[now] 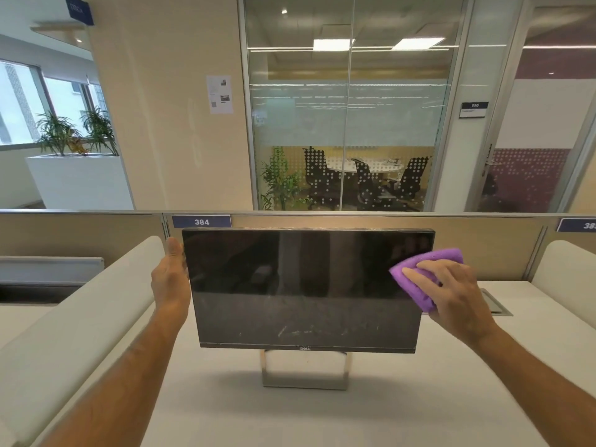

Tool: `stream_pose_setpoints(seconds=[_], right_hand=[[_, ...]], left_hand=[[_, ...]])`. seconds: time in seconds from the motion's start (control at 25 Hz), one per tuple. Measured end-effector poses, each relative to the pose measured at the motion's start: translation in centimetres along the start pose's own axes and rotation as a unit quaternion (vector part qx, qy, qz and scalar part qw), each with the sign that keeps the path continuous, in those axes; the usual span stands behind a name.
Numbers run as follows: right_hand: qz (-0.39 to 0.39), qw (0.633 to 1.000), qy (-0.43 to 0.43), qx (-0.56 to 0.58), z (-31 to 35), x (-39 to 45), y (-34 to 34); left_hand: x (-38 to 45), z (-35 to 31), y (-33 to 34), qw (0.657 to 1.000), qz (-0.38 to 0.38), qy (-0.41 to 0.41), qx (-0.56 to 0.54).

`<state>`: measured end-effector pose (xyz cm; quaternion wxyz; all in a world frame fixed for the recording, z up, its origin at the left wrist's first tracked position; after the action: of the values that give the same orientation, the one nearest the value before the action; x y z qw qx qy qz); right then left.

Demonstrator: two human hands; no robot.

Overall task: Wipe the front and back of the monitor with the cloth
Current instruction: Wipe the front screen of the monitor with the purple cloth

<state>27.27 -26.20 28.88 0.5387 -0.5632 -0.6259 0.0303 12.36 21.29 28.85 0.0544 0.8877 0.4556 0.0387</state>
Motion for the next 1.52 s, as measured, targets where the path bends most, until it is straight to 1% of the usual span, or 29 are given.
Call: stream_pose_setpoints(seconds=[0.04, 0.08, 0.12, 0.16, 0.2, 0.24, 0.32, 0.36, 0.4, 0.48, 0.52, 0.56, 0.68, 0.72, 0.76, 0.84, 0.88, 0.92, 1.04, 1.08, 1.12, 1.2, 1.24, 1.28, 1.4, 1.44, 1.52], right_hand=[[0.007, 1.000, -0.006, -0.001, 0.4, -0.2, 0.2], [0.032, 0.998, -0.056, -0.011, 1.8, -0.6, 1.0], [0.073, 0.990, -0.123, -0.020, 3.4, -1.4, 2.0], [0.101, 0.981, -0.163, -0.029, 4.1, -2.0, 2.3], [0.106, 0.981, -0.161, -0.029, 3.7, -2.1, 2.1], [0.085, 0.989, -0.119, -0.021, 2.4, -1.8, 1.6], [0.023, 1.000, 0.002, 0.005, -0.3, -1.1, 0.3], [0.014, 1.000, 0.023, 0.008, -0.5, -1.0, 0.1], [0.027, 1.000, -0.003, -0.004, 0.2, -1.0, 0.4], [0.094, 0.987, -0.125, -0.032, 2.9, -1.9, 1.8], [0.113, 0.980, -0.159, -0.040, 3.3, -2.2, 1.9], [0.109, 0.981, -0.152, -0.042, 2.7, -2.1, 1.6], [0.038, 0.999, -0.009, -0.019, -0.7, -1.4, 0.1], [0.040, 0.999, -0.007, -0.019, -0.5, -1.4, 0.1], [0.063, 0.996, -0.048, -0.028, 0.6, -1.8, 0.7], [0.149, 0.973, -0.173, -0.039, 3.2, -3.6, 2.5], [0.174, 0.963, -0.200, -0.041, 3.6, -4.2, 2.9], [0.175, 0.964, -0.196, -0.043, 3.1, -4.2, 2.7], [0.125, 0.986, -0.099, -0.043, 0.9, -2.7, 1.7], [0.127, 0.986, -0.101, -0.048, 1.1, -2.4, 1.7], [0.145, 0.979, -0.133, -0.054, 1.9, -2.7, 2.1], [0.207, 0.951, -0.223, -0.059, 4.0, -4.1, 3.3], [0.221, 0.942, -0.245, -0.060, 4.3, -4.5, 3.5], [0.220, 0.943, -0.243, -0.063, 4.0, -4.3, 3.4], [0.175, 0.969, -0.162, -0.055, 2.2, -2.6, 2.5], [0.174, 0.971, -0.158, -0.054, 2.3, -2.5, 2.5], [0.211, 0.951, -0.218, -0.064, 3.8, -3.6, 3.6]], left_hand=[[0.0, 0.0, 0.0, 1.000, -0.003, 0.000, 0.001], [0.1, 0.0, 0.0, 1.000, -0.005, 0.001, 0.005], [0.1, 0.0, 0.0, 1.000, -0.005, 0.004, 0.009], [0.1, 0.0, -0.1, 1.000, -0.004, 0.007, 0.012], [0.1, 0.0, -0.1, 1.000, -0.004, 0.009, 0.015], [0.1, 0.1, -0.1, 1.000, -0.004, 0.010, 0.017], [0.3, 0.1, 0.0, 1.000, -0.003, 0.013, 0.018], [0.3, 0.1, 0.0, 1.000, -0.001, 0.014, 0.017], [0.4, 0.1, 0.0, 1.000, 0.000, 0.014, 0.015], [0.4, 0.1, 0.0, 1.000, 0.001, 0.015, 0.012], [0.4, 0.1, 0.0, 1.000, 0.002, 0.015, 0.013], [0.4, 0.2, 0.0, 1.000, 0.003, 0.015, 0.014], [0.5, 0.2, 0.1, 1.000, 0.004, 0.012, 0.014], [0.5, 0.2, 0.1, 1.000, 0.003, 0.011, 0.015], [0.6, 0.2, 0.1, 1.000, 0.003, 0.011, 0.016], [0.6, 0.3, 0.0, 1.000, 0.001, 0.012, 0.018], [0.5, 0.2, -0.1, 1.000, -0.001, 0.012, 0.018], [0.5, 0.2, -0.1, 1.000, -0.002, 0.012, 0.019], [0.6, 0.2, -0.1, 1.000, -0.009, 0.011, 0.024], [0.6, 0.2, -0.1, 1.000, -0.009, 0.011, 0.023], [0.6, 0.3, -0.1, 1.000, -0.009, 0.010, 0.020], [0.6, 0.3, -0.1, 1.000, -0.010, 0.009, 0.018], [0.6, 0.3, -0.1, 1.000, -0.012, 0.008, 0.017], [0.6, 0.3, -0.1, 1.000, -0.013, 0.007, 0.015], [0.5, 0.3, 0.0, 1.000, -0.007, 0.005, 0.012], [0.5, 0.3, 0.0, 1.000, -0.005, 0.005, 0.010], [0.5, 0.3, 0.0, 1.000, -0.007, 0.003, 0.011]])
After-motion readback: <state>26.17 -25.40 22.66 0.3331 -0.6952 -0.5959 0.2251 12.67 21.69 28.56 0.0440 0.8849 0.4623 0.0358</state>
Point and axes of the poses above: each hand's wrist, its own x-axis towards the middle knuckle, its own y-axis out of the palm, z = x × y, the point moved 9 cm from there along x, towards the middle knuckle, and after that the axes turned 11 degrees about -y, right-handed, at the moved point
